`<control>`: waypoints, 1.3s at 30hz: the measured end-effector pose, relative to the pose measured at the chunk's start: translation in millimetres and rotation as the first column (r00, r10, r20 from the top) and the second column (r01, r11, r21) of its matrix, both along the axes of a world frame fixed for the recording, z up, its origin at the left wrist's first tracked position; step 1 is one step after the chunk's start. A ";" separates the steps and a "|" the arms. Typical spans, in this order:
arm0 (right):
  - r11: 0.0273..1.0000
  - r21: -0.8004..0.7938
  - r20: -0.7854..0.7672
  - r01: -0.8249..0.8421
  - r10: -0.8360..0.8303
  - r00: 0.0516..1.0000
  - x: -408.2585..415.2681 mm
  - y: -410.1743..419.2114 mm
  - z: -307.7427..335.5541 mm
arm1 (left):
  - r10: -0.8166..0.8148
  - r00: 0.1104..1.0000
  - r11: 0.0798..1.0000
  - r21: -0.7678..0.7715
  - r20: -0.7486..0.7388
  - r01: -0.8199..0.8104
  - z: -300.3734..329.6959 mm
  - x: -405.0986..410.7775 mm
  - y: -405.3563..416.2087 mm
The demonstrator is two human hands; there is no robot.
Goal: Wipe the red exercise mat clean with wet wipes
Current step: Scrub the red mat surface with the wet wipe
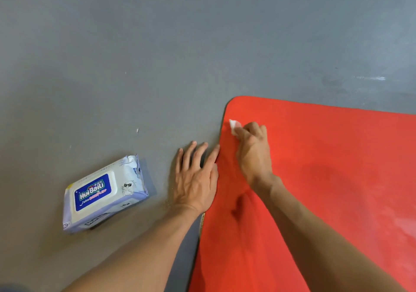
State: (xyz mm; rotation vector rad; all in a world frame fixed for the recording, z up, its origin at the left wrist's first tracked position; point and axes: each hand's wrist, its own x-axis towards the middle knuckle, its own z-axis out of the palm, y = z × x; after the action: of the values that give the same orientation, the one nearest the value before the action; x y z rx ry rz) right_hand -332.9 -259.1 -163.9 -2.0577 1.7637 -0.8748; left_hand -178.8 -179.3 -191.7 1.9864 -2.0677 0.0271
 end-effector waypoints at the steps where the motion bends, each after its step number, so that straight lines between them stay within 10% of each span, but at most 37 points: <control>1: 0.987 -0.006 -0.028 -0.160 0.160 0.987 5.9 8.0 -0.1 | 0.001 1.000 1.000 0.006 -0.002 -0.001 -0.3 0.3 -1.2; 4: 0.935 0.007 -0.159 -0.356 0.352 0.922 -12.8 -4.2 2.3 | 0.014 1.000 1.000 0.022 0.000 -0.014 1.9 -0.4 -1.3; 8: 0.996 0.001 -0.113 0.094 -0.093 0.989 -60.7 -45.3 3.1 | 0.017 1.000 0.999 0.047 0.019 -0.018 8.7 -2.0 -1.2; 11: 0.991 0.023 -0.055 0.130 -0.128 0.990 -34.9 -30.8 3.4 | 0.021 1.000 0.998 0.059 0.019 -0.022 8.7 -2.6 -0.8; 16: 0.902 -0.023 -0.103 -0.432 0.427 0.898 -9.6 -6.7 -3.8 | 0.029 0.999 0.998 0.059 0.015 -0.030 7.4 -3.6 -1.1; 22: 0.975 0.049 -0.009 0.218 -0.218 0.976 -40.3 -46.2 -4.1 | 0.024 1.000 0.998 0.065 0.021 -0.025 7.4 -2.7 -0.7; 28: 0.925 0.043 -0.039 -0.378 0.380 0.924 -0.9 8.6 -5.8 | 0.032 0.999 0.996 0.087 0.017 -0.033 7.1 -3.2 -1.3; 34: 0.948 0.115 -0.086 0.297 -0.289 0.954 -75.4 -42.6 -8.4 | 0.024 0.999 0.997 0.069 0.021 -0.025 9.7 -3.8 -0.8; 39: 0.996 -0.009 0.068 0.087 -0.086 0.994 -7.8 -12.0 -1.0 | 0.023 1.000 0.997 0.072 0.008 -0.024 8.9 -3.5 -0.8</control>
State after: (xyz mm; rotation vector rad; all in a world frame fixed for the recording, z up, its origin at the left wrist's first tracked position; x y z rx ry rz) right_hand -340.8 -271.1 -164.9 -1.9473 1.8277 -0.9709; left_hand -182.3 -180.0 -182.8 2.0550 -2.0776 -0.0359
